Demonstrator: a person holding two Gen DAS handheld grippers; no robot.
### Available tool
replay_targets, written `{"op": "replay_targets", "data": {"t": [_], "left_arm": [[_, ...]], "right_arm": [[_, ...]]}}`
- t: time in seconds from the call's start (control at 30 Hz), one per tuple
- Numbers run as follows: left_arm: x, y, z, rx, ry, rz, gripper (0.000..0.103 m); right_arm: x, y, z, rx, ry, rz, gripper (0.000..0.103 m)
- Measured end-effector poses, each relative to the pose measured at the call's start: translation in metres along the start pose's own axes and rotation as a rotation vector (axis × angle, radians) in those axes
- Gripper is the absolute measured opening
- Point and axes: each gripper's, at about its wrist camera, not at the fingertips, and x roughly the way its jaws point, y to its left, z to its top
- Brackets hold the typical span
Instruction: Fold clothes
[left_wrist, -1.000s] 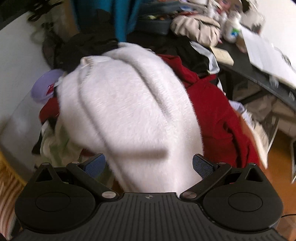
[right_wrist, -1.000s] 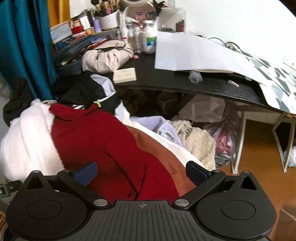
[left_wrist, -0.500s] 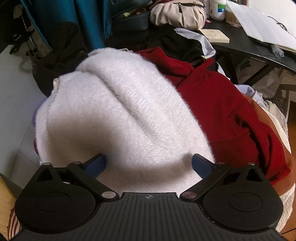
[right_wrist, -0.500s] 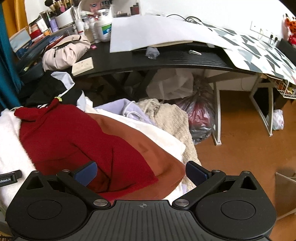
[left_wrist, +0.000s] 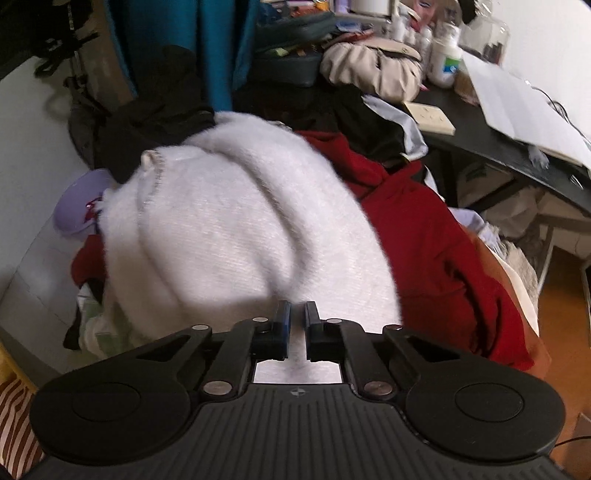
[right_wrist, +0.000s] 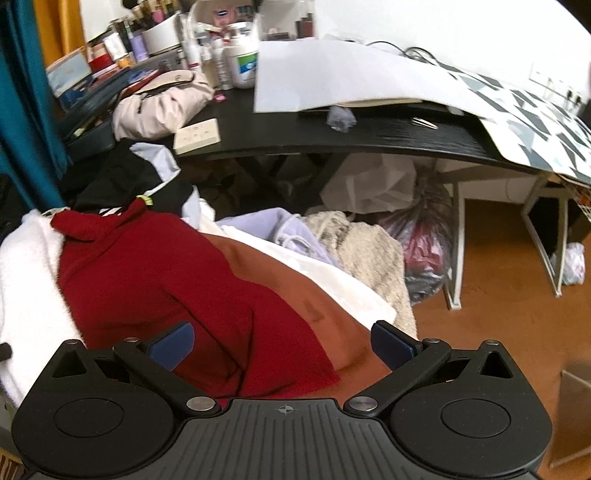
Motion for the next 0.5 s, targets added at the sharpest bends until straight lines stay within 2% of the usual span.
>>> {"op": "replay_targets", "data": {"t": [0.07,0.1,0.13,0.17,0.2,0.23,0.3,0.33,0.37,0.5], "left_arm": [[-0.003,0.006,-0.001,-0.006,0.001,-0.002,0.010],[-0.004,0.010,-0.002,-0.009,0.003,-0.005,0.019],[-0.005,0.012,-0.003,-0.011,0.004,-0.013,0.032],[-0.007,0.013,-0.005,-0.011,-0.001,-0.016,0.041],[-0.009,0.012,-0.006,-0.007,-0.012,-0.010,0.061],[-0.011,0.011,-0.008,-0.001,-0.024,-0.003,0.072],[-0.013,0.006,-0.009,0.019,-0.037,-0.010,0.076],[-0.011,0.002,-0.009,0.032,-0.030,-0.017,0.083],[-0.008,-0.003,-0.008,0.047,-0.022,-0.021,0.086],[0.012,-0.032,-0.002,0.126,-0.014,-0.007,0.089]], "right_arm": [[0.005,0.005,0.002,-0.005,0.006,0.016,0.102],[0.008,0.008,0.004,-0.004,0.010,0.027,0.102],[0.012,0.011,0.005,-0.005,0.016,0.034,0.102],[0.016,0.014,0.006,-0.006,0.023,0.041,0.102],[0.019,0.018,0.007,-0.007,0.029,0.048,0.102],[0.022,0.021,0.008,-0.011,0.036,0.053,0.102],[0.027,0.028,0.011,-0.017,0.045,0.062,0.102],[0.028,0.030,0.012,-0.019,0.046,0.069,0.102],[0.028,0.033,0.013,-0.022,0.046,0.076,0.102],[0.024,0.036,0.014,-0.029,0.035,0.087,0.102]]}}
